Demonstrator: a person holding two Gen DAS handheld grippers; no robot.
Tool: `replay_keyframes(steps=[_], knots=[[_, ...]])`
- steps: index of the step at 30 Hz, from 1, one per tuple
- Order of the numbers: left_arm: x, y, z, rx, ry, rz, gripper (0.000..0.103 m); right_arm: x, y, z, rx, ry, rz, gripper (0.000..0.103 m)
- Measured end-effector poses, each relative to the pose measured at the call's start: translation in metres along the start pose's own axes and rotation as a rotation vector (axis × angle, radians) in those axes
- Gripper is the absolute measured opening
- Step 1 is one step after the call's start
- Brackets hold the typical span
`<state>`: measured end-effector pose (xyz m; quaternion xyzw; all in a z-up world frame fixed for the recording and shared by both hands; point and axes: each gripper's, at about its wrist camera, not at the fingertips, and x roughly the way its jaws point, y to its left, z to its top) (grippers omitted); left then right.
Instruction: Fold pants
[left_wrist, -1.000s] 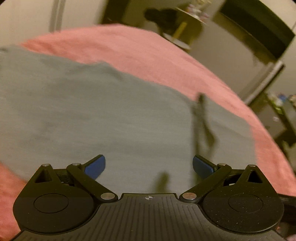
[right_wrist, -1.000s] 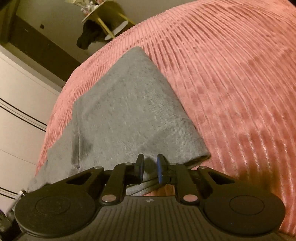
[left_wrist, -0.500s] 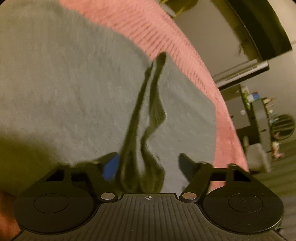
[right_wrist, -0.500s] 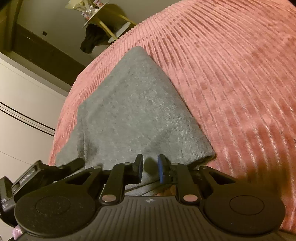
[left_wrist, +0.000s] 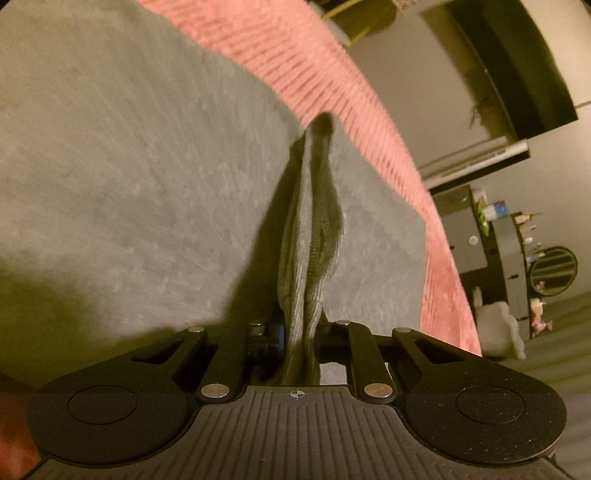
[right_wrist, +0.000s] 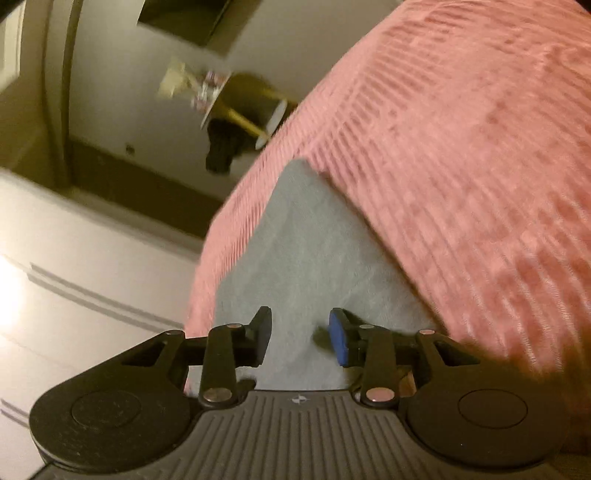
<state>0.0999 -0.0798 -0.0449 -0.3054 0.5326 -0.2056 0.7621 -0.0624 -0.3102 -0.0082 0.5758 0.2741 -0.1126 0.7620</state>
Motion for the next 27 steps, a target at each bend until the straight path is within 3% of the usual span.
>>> replay_keyframes(steps=[2, 5, 6, 9, 13, 21, 27], knots=[[-0.009, 0.001, 0.0, 0.021, -0.023, 0.014, 0.015, 0.001, -0.001, 0.0, 0.018, 0.004, -0.017, 0.031], [-0.024, 0.005, -0.001, 0.071, -0.047, 0.04, 0.015, 0.013, 0.01, -0.002, -0.049, 0.056, -0.116, 0.013], [-0.03, 0.008, -0.002, 0.08, -0.056, 0.048, 0.015, 0.017, 0.016, -0.004, -0.084, 0.073, -0.143, 0.012], [-0.048, 0.018, -0.005, 0.104, -0.1, 0.09, 0.015, 0.022, 0.024, -0.007, -0.142, 0.119, -0.123, 0.012], [-0.065, 0.037, -0.005, 0.054, -0.134, 0.113, 0.015, 0.019, 0.022, -0.006, -0.139, 0.096, -0.155, 0.014], [-0.06, 0.033, 0.008, 0.079, -0.138, 0.162, 0.03, 0.025, 0.026, -0.007, -0.175, 0.112, -0.211, 0.015], [-0.053, 0.026, 0.037, 0.06, -0.179, 0.19, 0.031, 0.029, 0.027, -0.007, -0.192, 0.116, -0.222, 0.015]])
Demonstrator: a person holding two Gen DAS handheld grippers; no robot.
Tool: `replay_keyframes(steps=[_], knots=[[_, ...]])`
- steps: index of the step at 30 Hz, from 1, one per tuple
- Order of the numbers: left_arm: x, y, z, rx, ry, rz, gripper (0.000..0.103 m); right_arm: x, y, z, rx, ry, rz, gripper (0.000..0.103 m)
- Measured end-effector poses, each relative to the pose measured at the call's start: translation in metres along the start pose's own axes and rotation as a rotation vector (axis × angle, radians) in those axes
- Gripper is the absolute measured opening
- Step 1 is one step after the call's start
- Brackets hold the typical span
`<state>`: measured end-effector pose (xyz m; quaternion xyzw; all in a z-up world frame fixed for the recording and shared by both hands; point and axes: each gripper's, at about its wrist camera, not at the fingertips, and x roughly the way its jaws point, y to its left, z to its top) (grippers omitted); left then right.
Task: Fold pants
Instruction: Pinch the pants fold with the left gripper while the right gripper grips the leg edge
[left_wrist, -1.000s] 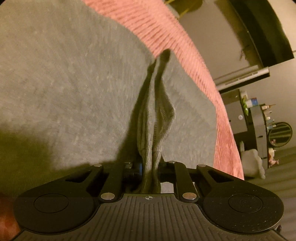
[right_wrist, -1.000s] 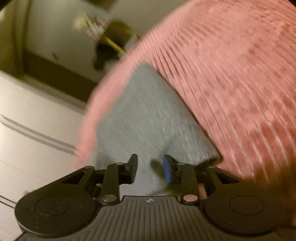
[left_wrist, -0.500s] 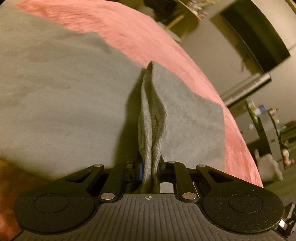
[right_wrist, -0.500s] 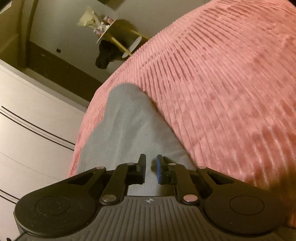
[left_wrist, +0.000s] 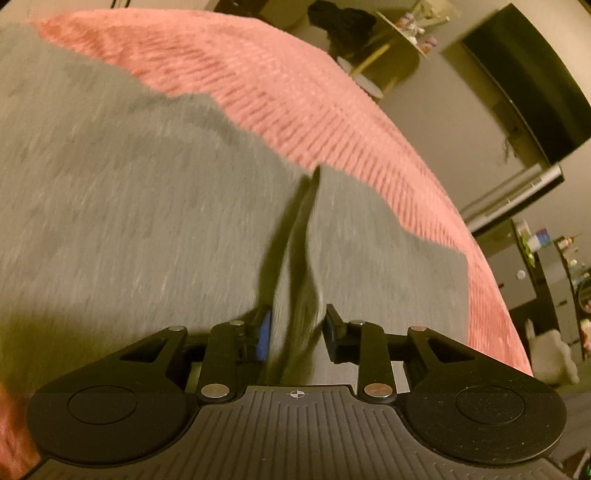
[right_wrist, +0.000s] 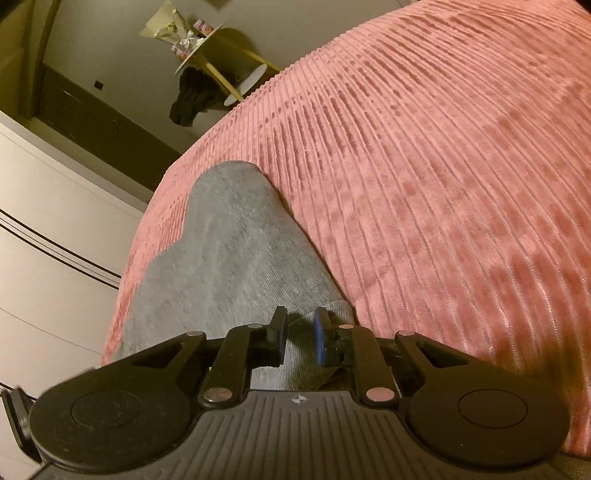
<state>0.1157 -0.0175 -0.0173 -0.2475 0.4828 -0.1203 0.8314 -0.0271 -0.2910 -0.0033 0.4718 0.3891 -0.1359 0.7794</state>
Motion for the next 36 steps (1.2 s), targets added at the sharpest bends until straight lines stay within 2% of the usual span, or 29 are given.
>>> replay_keyframes(steps=[6, 10, 18, 23, 25, 26, 28, 29, 31, 36], knots=[[0.018, -0.017, 0.015, 0.071, 0.011, 0.045, 0.031, 0.005, 0.002, 0.0, -0.013, 0.009, -0.011, 0.016], [0.032, -0.02, 0.017, 0.075, 0.03, 0.067, 0.031, 0.008, 0.0, 0.0, -0.003, 0.017, -0.005, 0.016], [0.041, -0.017, 0.019, 0.078, 0.036, 0.058, 0.029, 0.011, -0.003, 0.001, 0.013, 0.027, 0.006, 0.016], [0.045, -0.016, 0.023, 0.041, 0.038, 0.043, 0.037, 0.012, -0.003, 0.001, 0.017, 0.028, 0.008, 0.016], [0.047, -0.016, 0.025, 0.03, 0.04, 0.04, 0.037, 0.012, -0.003, 0.001, 0.017, 0.028, 0.007, 0.016], [0.048, -0.016, 0.027, 0.033, 0.043, 0.04, 0.037, 0.012, -0.003, 0.001, 0.017, 0.028, 0.007, 0.016], [0.049, -0.017, 0.028, 0.049, 0.042, 0.044, 0.027, 0.012, -0.003, 0.001, 0.016, 0.028, 0.006, 0.016], [0.047, -0.019, 0.029, 0.062, 0.038, 0.043, 0.021, 0.013, -0.003, 0.001, 0.015, 0.028, 0.006, 0.016], [0.04, -0.025, 0.028, 0.088, 0.004, 0.048, 0.016, 0.012, -0.003, 0.001, 0.017, 0.025, 0.006, 0.016], [-0.002, -0.041, 0.025, 0.176, -0.149, -0.005, 0.012, 0.011, -0.003, 0.0, 0.017, 0.022, 0.015, 0.016]])
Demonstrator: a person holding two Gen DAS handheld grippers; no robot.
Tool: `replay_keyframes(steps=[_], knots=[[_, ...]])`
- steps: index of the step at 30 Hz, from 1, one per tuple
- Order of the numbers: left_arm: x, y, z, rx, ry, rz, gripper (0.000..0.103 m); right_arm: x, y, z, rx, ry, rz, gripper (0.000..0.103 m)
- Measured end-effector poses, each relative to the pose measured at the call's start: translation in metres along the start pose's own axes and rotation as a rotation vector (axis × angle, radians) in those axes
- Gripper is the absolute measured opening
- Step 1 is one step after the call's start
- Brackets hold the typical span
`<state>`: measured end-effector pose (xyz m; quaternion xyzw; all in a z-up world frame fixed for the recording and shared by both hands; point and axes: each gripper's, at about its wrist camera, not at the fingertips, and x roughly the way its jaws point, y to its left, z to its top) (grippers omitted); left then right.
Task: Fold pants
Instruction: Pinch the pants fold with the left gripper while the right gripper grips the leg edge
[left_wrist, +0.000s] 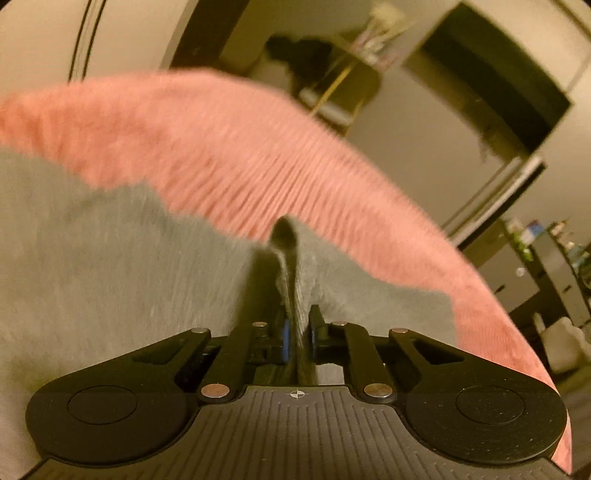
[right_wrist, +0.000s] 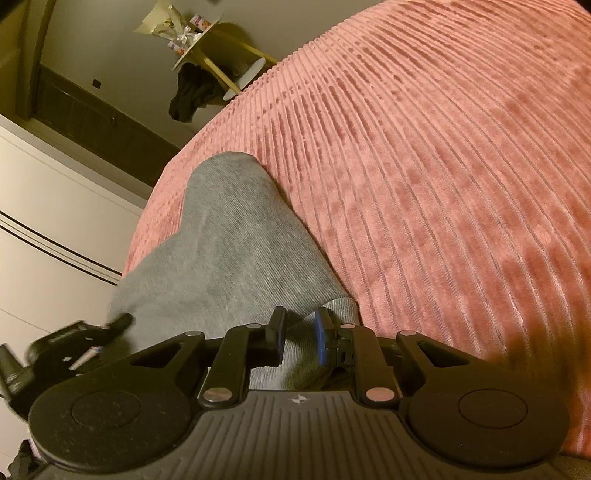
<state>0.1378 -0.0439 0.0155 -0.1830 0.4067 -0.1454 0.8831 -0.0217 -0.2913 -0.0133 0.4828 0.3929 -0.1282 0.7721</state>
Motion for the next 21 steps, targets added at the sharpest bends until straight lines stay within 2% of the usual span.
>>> replay_keyframes(steps=[2, 5, 6, 7, 9, 11, 15, 21], knots=[[-0.01, -0.001, -0.004, 0.048, -0.023, 0.032, 0.013, 0.0, 0.0, 0.0, -0.001, 0.004, 0.008, 0.016], [-0.003, 0.003, -0.02, 0.107, 0.032, 0.161, 0.017, 0.002, 0.003, 0.0, -0.016, 0.015, -0.002, 0.019], [-0.004, 0.005, -0.025, 0.118, 0.036, 0.184, 0.02, 0.003, 0.005, 0.001, -0.024, 0.021, -0.004, 0.02], [-0.007, 0.005, -0.031, 0.125, 0.031, 0.182, 0.022, 0.003, 0.006, 0.001, -0.032, 0.024, -0.005, 0.02], [-0.017, 0.006, -0.041, 0.118, 0.02, 0.158, 0.042, 0.003, 0.008, 0.001, -0.045, 0.025, -0.011, 0.021], [-0.026, 0.006, -0.05, 0.09, 0.011, 0.136, 0.047, 0.003, 0.01, 0.0, -0.057, 0.024, -0.019, 0.021], [-0.036, 0.008, -0.06, 0.045, 0.022, 0.114, 0.049, 0.004, 0.014, 0.0, -0.084, 0.025, -0.037, 0.021], [-0.045, 0.016, -0.071, 0.001, 0.045, 0.135, 0.053, 0.003, 0.015, 0.001, -0.087, 0.025, -0.041, 0.021]])
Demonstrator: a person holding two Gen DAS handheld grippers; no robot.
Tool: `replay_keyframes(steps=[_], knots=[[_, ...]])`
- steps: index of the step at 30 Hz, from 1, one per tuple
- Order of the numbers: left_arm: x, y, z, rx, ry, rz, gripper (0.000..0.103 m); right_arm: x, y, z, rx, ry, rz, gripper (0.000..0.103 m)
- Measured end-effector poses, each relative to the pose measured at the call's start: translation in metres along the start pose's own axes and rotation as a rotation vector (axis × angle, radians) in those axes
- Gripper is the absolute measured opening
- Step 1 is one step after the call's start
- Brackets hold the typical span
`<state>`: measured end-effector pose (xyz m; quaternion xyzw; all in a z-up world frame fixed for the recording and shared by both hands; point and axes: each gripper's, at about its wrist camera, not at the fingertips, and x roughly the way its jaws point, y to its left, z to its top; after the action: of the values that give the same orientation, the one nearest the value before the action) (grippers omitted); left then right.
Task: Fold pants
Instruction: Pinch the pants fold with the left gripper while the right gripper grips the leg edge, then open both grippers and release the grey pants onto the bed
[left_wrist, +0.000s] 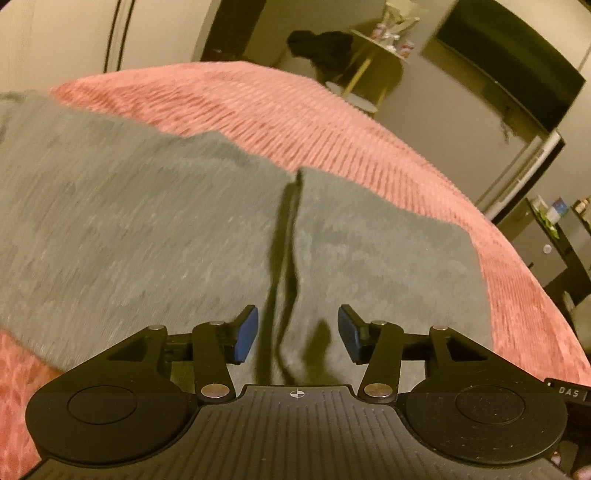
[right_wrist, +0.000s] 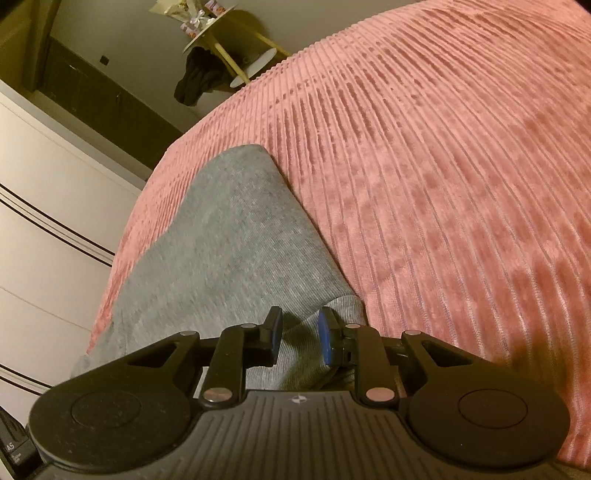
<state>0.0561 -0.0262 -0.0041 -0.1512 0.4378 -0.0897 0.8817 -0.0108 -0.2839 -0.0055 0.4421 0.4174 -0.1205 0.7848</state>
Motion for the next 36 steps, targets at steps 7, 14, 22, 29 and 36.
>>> replay_keyframes(steps=[7, 14, 22, 29, 36], knots=[[0.009, 0.004, -0.003, -0.002, 0.032, 0.052, 0.056, 0.0, 0.012, -0.001, -0.072, 0.003, -0.046, 0.021], [0.009, -0.001, -0.007, 0.06, 0.007, 0.094, 0.068, 0.003, 0.045, 0.003, -0.246, -0.048, -0.083, 0.023], [0.014, 0.001, -0.009, 0.081, -0.009, 0.087, 0.077, 0.063, 0.087, 0.032, -0.442, -0.077, -0.155, 0.013], [0.02, -0.004, -0.013, 0.132, -0.028, 0.087, 0.086, 0.114, 0.103, 0.076, -0.492, -0.096, -0.24, 0.011], [0.021, -0.002, -0.01, 0.124, -0.054, 0.07, 0.087, 0.118, 0.109, 0.067, -0.578, -0.111, -0.287, 0.011]])
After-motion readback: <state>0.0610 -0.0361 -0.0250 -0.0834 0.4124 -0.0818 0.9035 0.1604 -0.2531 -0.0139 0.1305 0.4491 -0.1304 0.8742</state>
